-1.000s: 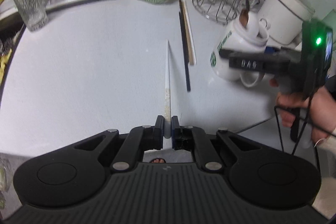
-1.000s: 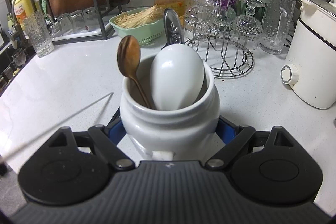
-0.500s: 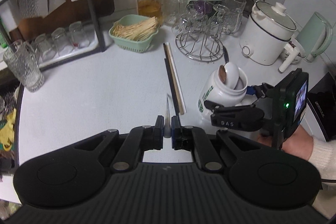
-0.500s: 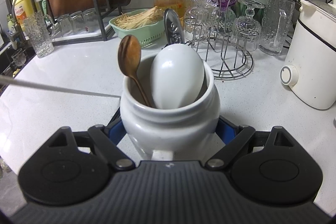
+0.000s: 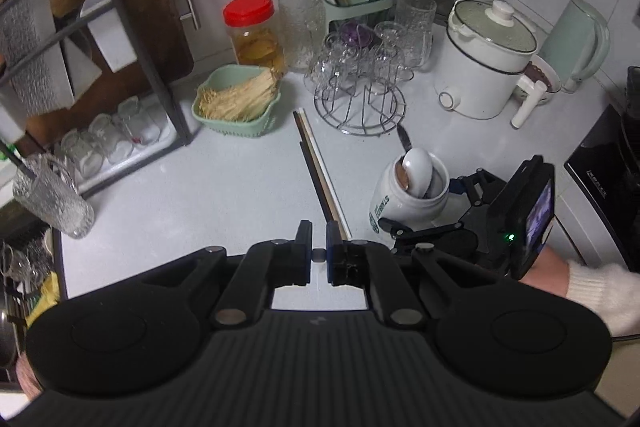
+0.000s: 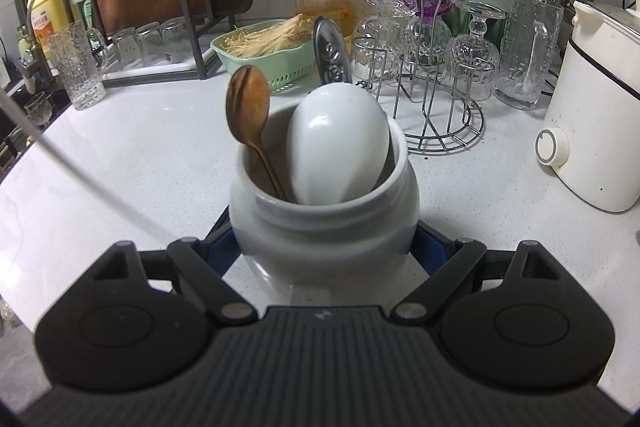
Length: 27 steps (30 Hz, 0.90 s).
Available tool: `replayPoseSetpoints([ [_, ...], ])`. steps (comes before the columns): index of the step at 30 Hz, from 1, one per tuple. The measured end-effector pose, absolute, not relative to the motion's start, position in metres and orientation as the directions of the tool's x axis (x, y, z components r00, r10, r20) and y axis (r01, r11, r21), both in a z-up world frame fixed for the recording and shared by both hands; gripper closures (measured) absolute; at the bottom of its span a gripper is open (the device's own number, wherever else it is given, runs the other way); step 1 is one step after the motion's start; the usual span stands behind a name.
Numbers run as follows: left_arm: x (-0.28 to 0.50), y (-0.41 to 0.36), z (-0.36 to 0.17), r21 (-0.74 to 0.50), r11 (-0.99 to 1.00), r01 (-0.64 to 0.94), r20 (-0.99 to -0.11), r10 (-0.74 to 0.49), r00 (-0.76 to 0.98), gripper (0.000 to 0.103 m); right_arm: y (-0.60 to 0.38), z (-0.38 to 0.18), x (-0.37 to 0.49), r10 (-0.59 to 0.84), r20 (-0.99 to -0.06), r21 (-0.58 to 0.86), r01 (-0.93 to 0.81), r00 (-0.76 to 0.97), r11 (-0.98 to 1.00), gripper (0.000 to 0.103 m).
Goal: Organize utensils
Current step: 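Carry the white chopstick with the left tool and lower it into the jar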
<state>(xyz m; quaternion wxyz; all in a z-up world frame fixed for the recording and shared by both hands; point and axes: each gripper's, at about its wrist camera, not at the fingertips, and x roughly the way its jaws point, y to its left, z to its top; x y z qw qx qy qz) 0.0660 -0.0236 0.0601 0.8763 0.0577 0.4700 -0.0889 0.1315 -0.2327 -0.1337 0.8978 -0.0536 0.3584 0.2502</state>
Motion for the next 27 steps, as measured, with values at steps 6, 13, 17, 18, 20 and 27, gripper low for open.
replayPoseSetpoints([
  [6, 0.072, -0.029, 0.097, 0.021, 0.97, 0.244, -0.828, -0.12, 0.547, 0.095, -0.233, -0.135, 0.131, 0.415, -0.667, 0.085, -0.49, 0.618, 0.867, 0.012],
  [13, 0.079, -0.043, 0.122, 0.019, 0.955, 0.296, -0.826, -0.152, 0.543, 0.095, -0.234, -0.134, 0.131, 0.416, -0.667, 0.084, -0.492, 0.619, 0.866, 0.012],
  [17, 0.085, -0.054, 0.144, 0.028, 0.94, 0.339, -0.811, -0.177, 0.558, 0.095, -0.233, -0.134, 0.13, 0.416, -0.666, 0.084, -0.493, 0.619, 0.866, 0.012],
  [18, 0.086, -0.058, 0.149, 0.036, 0.935, 0.352, -0.805, -0.181, 0.564, 0.095, -0.233, -0.134, 0.131, 0.416, -0.666, 0.084, -0.493, 0.619, 0.866, 0.012],
  [20, 0.089, -0.066, 0.162, 0.043, 0.925, 0.378, -0.795, -0.198, 0.574, 0.095, -0.234, -0.134, 0.131, 0.416, -0.667, 0.083, -0.493, 0.618, 0.866, 0.012],
  [27, 0.1, -0.089, 0.199, 0.035, 0.899, 0.437, -0.752, -0.264, 0.604, 0.095, -0.233, -0.134, 0.131, 0.415, -0.668, 0.084, -0.491, 0.618, 0.867, 0.012],
])
